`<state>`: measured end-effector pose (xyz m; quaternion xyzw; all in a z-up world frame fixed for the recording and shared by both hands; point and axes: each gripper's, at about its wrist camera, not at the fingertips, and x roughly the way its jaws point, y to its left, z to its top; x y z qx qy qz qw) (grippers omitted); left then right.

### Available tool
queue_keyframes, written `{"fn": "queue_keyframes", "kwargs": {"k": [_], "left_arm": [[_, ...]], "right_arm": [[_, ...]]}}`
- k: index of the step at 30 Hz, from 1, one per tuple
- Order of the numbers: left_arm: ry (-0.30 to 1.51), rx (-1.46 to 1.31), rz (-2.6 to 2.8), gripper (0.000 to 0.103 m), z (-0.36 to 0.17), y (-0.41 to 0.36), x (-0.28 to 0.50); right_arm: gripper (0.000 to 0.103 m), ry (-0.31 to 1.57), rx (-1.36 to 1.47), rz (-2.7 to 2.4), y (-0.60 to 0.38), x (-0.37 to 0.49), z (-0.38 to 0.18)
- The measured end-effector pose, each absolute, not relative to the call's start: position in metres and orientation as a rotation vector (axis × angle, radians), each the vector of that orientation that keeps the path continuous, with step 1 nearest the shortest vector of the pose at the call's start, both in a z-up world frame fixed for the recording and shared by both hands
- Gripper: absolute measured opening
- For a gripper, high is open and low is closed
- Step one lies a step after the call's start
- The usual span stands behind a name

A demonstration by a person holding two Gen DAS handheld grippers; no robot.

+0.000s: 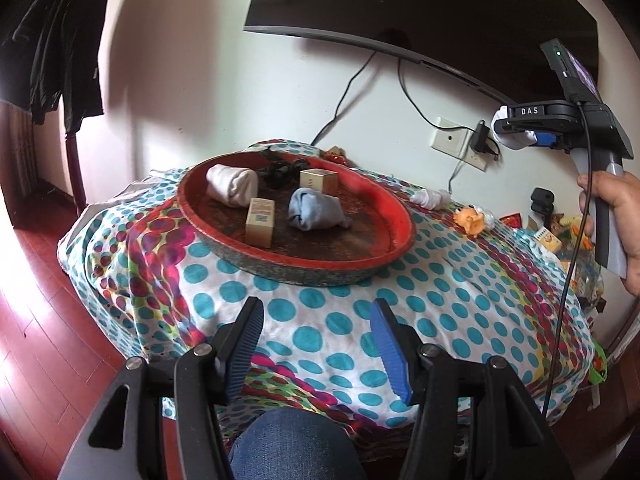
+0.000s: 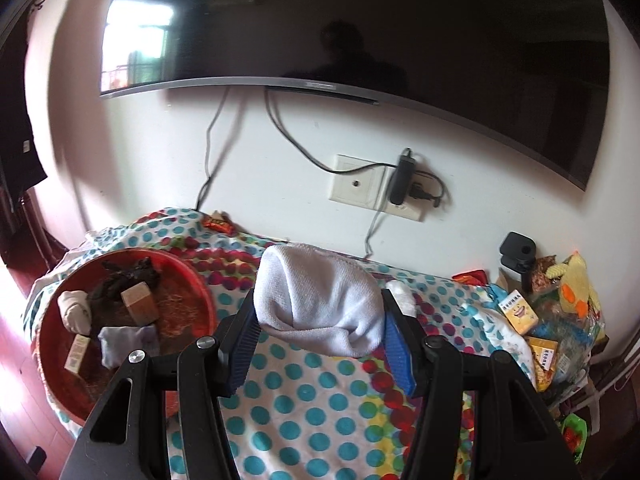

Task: Organize objects
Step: 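Carry the white sock into the red tray and open the right gripper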

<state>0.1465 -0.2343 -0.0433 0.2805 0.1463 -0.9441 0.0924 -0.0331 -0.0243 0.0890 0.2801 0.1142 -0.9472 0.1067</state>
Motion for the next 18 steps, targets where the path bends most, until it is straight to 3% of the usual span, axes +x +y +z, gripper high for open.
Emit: {"fn": "queue_keyframes", "kwargs": {"k": [9, 18], "left_arm": [[0.457, 0.862, -2.748, 0.057, -0.052, -0.242, 0.143], [0.626, 0.904, -2.554, 0.057, -0.071, -0.278, 0.145]], "right_arm": [[0.054, 0.391, 0.884, -2.632, -0.082, -0.019, 0.053], [0.054, 0.459, 0.954, -2.433, -0.139, 0.01, -0.002]]}}
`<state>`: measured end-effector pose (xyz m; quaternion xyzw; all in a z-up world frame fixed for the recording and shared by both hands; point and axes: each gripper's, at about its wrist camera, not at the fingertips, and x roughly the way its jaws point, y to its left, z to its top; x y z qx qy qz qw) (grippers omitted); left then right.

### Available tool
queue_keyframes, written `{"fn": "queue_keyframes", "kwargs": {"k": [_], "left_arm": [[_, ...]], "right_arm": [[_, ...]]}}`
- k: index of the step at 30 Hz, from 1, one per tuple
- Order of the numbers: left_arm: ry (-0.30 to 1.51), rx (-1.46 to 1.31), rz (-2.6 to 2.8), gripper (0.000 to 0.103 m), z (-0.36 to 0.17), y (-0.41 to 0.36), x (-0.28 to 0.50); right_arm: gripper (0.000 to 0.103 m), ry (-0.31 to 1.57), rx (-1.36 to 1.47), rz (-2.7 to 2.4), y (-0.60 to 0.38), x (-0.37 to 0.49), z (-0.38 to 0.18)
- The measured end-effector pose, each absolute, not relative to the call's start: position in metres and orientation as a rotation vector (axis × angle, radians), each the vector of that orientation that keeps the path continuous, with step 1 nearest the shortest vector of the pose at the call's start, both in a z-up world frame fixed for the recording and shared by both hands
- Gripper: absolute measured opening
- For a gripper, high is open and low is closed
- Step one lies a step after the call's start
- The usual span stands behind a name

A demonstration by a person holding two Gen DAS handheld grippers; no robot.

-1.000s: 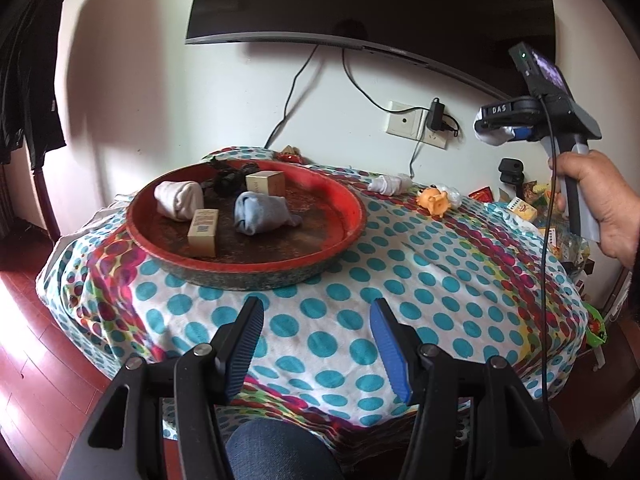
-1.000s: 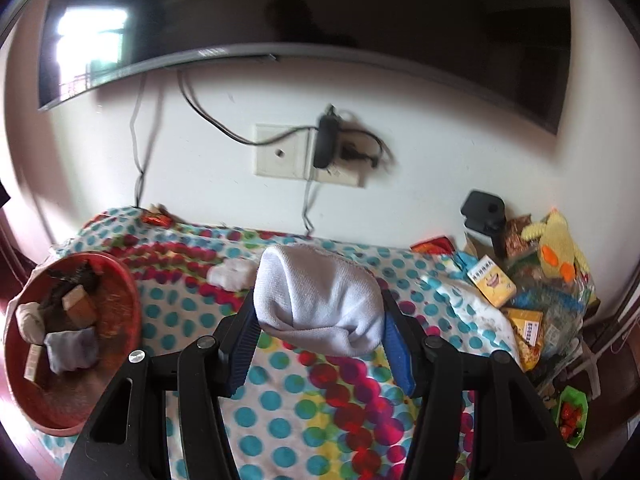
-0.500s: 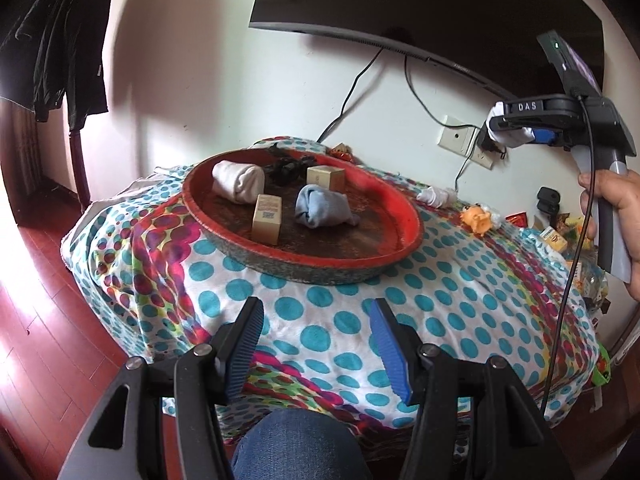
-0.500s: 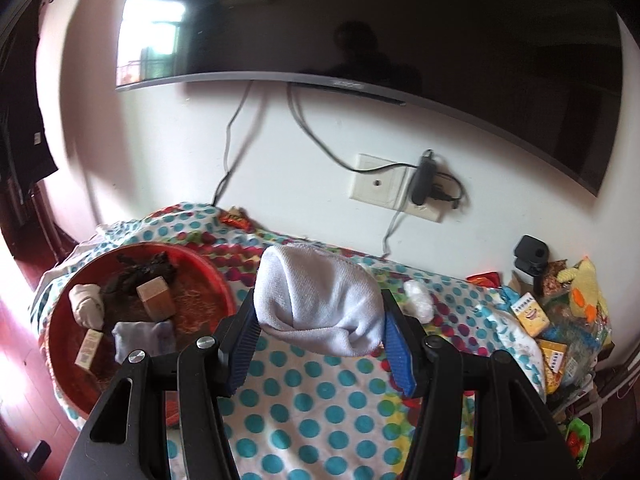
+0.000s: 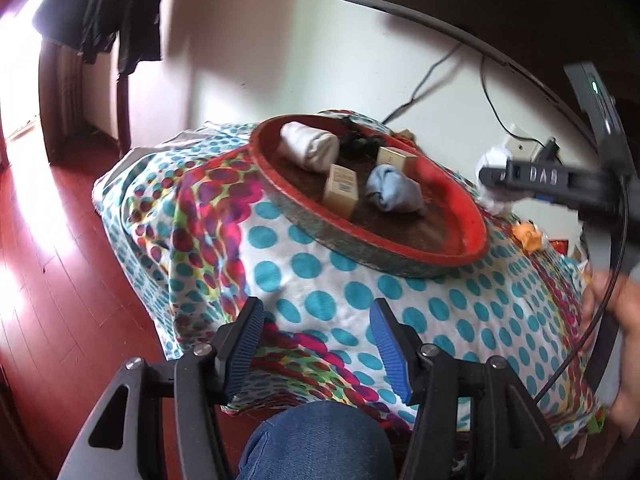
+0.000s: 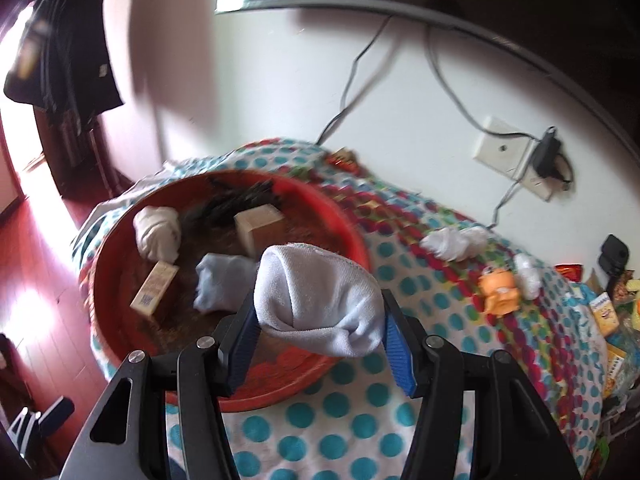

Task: Organize objects
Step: 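Carry the white sock into the red tray and open the right gripper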

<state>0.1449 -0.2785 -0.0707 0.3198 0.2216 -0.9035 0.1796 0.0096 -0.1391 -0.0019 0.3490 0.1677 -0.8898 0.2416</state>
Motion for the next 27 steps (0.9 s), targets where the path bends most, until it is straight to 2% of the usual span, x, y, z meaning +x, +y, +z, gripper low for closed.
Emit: {"fn": "queue_keyframes", "kwargs": {"k": [11, 27], "left_arm": [[0.637, 0.942, -2.554, 0.057, -0.076, -0.279, 0.139], [0.671, 0.97, -2.542, 0.057, -0.082, -0.283, 0.135]], "right_arm": [[0.054, 0.509, 1.037, -2.26, -0.191, 0.028, -0.057], [0.056, 0.517, 1.086, -2.221, -0.211, 0.022, -0.082]]}}
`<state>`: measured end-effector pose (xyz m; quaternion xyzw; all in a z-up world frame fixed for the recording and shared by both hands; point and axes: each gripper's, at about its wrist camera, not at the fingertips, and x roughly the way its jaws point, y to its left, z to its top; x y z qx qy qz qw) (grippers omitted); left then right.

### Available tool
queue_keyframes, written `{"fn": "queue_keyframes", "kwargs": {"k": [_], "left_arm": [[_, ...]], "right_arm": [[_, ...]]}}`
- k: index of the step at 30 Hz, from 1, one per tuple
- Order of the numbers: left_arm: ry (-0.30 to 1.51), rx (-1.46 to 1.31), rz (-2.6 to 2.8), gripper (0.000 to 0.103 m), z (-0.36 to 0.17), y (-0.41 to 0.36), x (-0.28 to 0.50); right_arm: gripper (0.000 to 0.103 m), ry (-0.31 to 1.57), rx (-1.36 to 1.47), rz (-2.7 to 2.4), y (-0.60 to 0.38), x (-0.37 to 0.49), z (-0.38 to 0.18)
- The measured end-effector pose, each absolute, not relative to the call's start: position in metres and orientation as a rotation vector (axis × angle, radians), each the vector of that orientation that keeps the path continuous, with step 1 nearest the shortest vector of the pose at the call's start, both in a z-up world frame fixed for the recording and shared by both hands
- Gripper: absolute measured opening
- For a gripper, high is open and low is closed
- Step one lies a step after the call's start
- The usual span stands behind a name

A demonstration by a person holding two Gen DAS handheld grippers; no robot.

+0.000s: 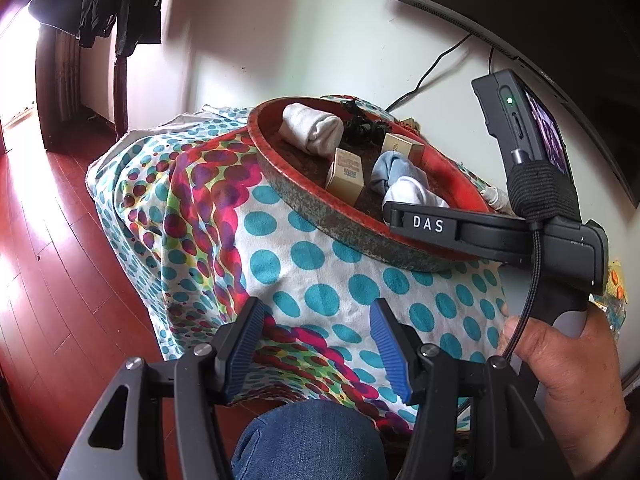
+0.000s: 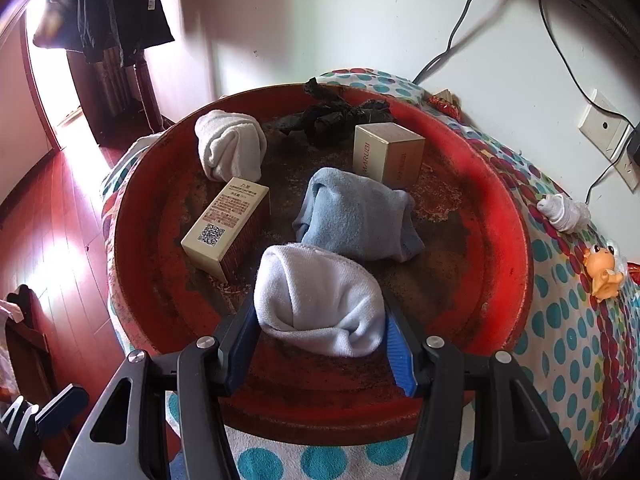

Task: Organize objects
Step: 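Carry the white sock into the red tray and open the right gripper, then grasp the orange rubber toy with the left gripper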

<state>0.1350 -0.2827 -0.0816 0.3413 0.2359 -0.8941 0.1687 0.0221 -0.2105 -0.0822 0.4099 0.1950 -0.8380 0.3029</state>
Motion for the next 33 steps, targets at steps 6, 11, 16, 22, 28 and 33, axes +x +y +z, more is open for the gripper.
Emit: {"fn": "queue_keyframes", "kwargs": {"k": [6, 11, 16, 22, 28, 33], "left_arm": [[0.667, 0.958, -2.556, 0.057, -0.08, -0.282, 0.135], [0.659, 0.946, -2.605, 0.057, -0.077, -0.273, 0.134], [0.512, 0.933, -2.748, 0.057, -0.066, -0.244, 0.13], [0.291, 0.922, -2.894, 0.057, -0.057, -0.203, 0.122], [0.2, 1.032, -2.955, 0.057, -0.054, -0.171, 0.084], [0.117, 1.017, -3.036, 0.057, -0.028, -0.127, 0.027]], "right_arm": [[0.083, 0.446, 1.001, -2.243, -0.197, 0.024, -0.063], [0.101, 0.356, 0.834, -2.365, -0.146, 0.014, -0.015], [0.102, 0.316, 0.912, -2.634, -0.047, -0.042, -0.014], [0.103, 0.18, 1.135, -2.962, 0.108, -0.105, -0.054], [0.103, -0.08, 1.223, -3.065, 0.212, -0.122, -0.071], [0.103, -0.326, 1.201, -3.041, 0.245, -0.117, -0.076]]}}
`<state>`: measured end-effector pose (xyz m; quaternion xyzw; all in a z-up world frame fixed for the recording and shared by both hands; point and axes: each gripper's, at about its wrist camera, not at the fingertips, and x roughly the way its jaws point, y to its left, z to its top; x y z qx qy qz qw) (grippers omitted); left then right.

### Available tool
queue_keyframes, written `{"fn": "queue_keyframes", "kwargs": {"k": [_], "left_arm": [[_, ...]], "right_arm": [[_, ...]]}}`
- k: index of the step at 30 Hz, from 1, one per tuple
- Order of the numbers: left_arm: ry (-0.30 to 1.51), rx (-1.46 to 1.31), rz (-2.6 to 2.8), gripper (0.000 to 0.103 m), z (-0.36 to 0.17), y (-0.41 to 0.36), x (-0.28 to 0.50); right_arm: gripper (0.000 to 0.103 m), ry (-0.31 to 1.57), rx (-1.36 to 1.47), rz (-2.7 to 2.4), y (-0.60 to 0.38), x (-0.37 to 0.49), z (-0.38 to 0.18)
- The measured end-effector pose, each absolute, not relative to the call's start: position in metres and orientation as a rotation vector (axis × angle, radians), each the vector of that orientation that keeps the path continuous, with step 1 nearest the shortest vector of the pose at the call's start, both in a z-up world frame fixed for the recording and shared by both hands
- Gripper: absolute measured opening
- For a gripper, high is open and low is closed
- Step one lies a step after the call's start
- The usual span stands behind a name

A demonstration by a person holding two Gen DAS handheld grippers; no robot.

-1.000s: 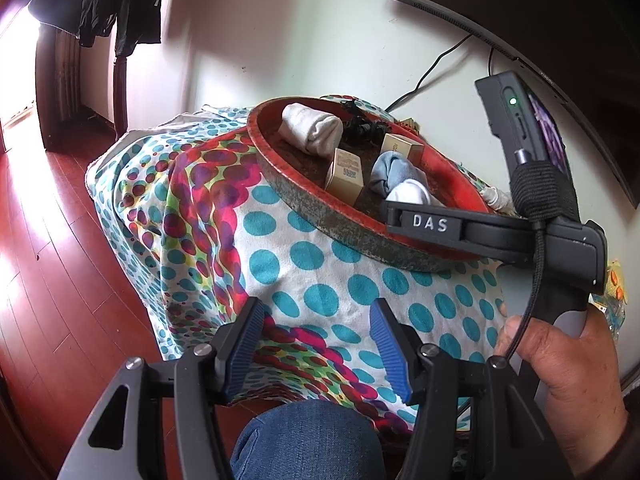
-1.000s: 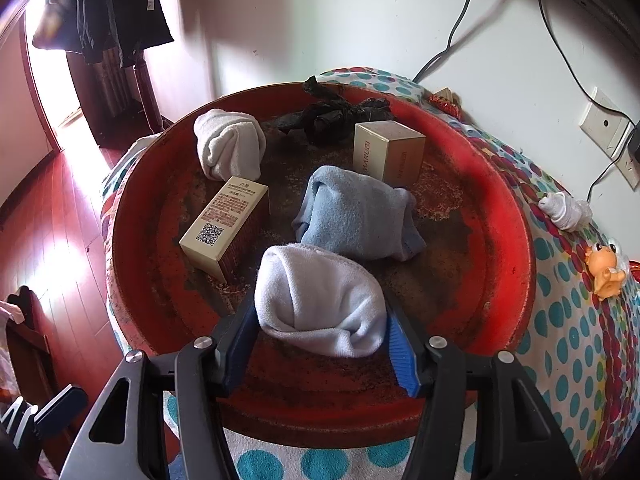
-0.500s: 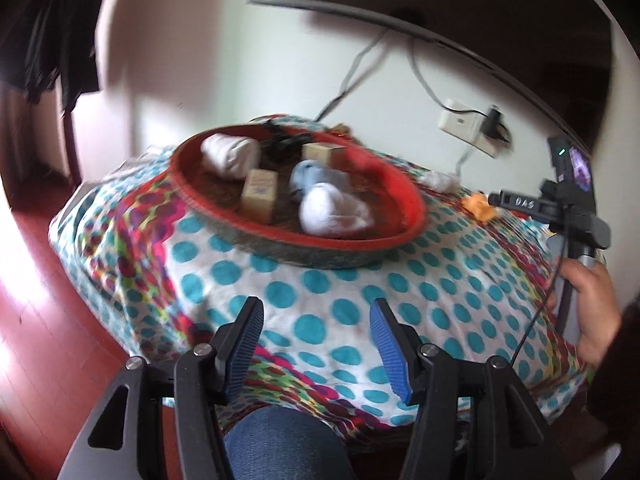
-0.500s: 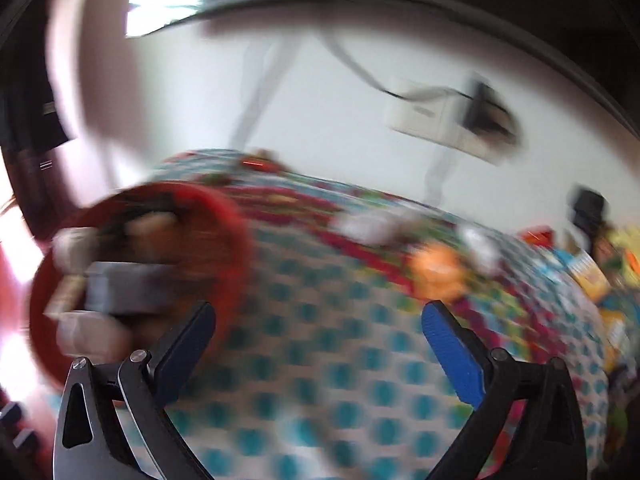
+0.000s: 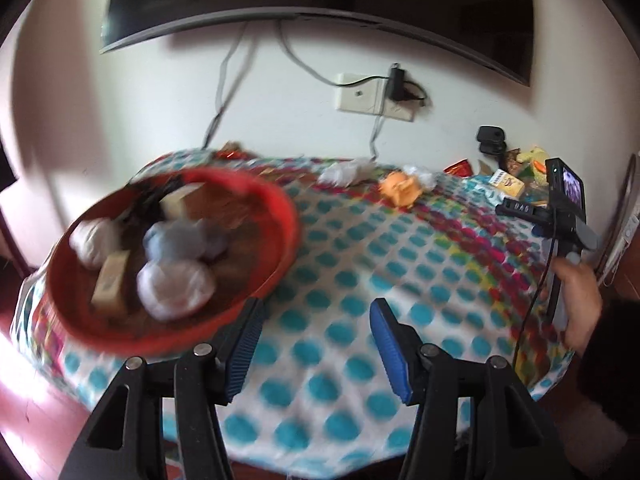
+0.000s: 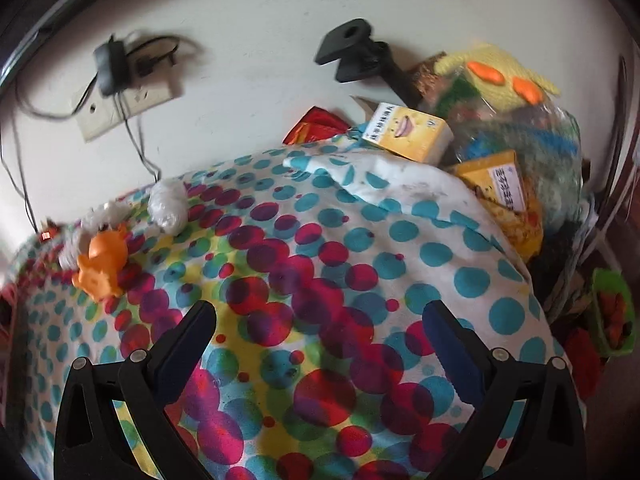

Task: Organize objects
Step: 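Grasp the orange rubber toy with the left gripper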

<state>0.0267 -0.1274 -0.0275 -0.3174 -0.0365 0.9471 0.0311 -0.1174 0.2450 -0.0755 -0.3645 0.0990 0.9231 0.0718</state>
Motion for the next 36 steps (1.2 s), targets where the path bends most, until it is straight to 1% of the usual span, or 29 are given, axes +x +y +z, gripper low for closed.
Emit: {"fn": "queue_keyframes", "kwargs": {"k": [4, 7, 8, 13, 17, 24, 29, 30, 31, 33, 36], "left_arm": [[-0.086, -0.945, 2.875, 0.057, -0.008, -0.084, -0.032], [-0.074, -0.946, 2.884, 0.057, 0.0, -0.051, -0.084], [-0.073, -0.955, 2.877, 0.057, 0.0, -0.042, -0.099], [-0.06, -1.054, 2.822, 0.057, -0.015, -0.001, -0.173], [-0.041, -1.147, 2.796, 0.057, -0.038, 0.018, -0.218], [-0.057, -1.26, 2.793, 0.057, -0.065, 0.025, -0.266], [-0.059, -1.455, 2.791, 0.057, -0.087, 0.021, -0.296], [-0.066, -1.454, 2.793, 0.056, -0.088, 0.02, -0.298], [-0.071, -1.441, 2.8, 0.052, -0.088, 0.02, -0.297], [-0.039, -1.425, 2.805, 0.049, -0.086, 0.024, -0.294], [-0.012, -1.32, 2.825, 0.048, -0.072, 0.03, -0.278]], "right_arm": [[0.103, 0.334, -1.103, 2.785, 0.247, -0.119, -0.077], [0.103, 0.391, -1.111, 2.768, 0.253, -0.12, -0.08], [0.103, 0.437, -1.105, 2.765, 0.259, -0.119, -0.081], [0.103, 0.599, -1.099, 2.757, 0.277, -0.116, -0.087], [0.103, 0.6, -1.116, 2.783, 0.274, -0.118, -0.087], [0.103, 0.625, -1.112, 2.823, 0.273, -0.117, -0.086], [0.103, 0.621, -1.11, 2.835, 0.271, -0.116, -0.085], [0.103, 0.62, -1.108, 2.838, 0.271, -0.116, -0.085], [0.103, 0.617, -1.108, 2.841, 0.27, -0.116, -0.085], [0.103, 0.616, -1.11, 2.841, 0.27, -0.116, -0.085], [0.103, 0.61, -1.111, 2.844, 0.268, -0.116, -0.084]]}}
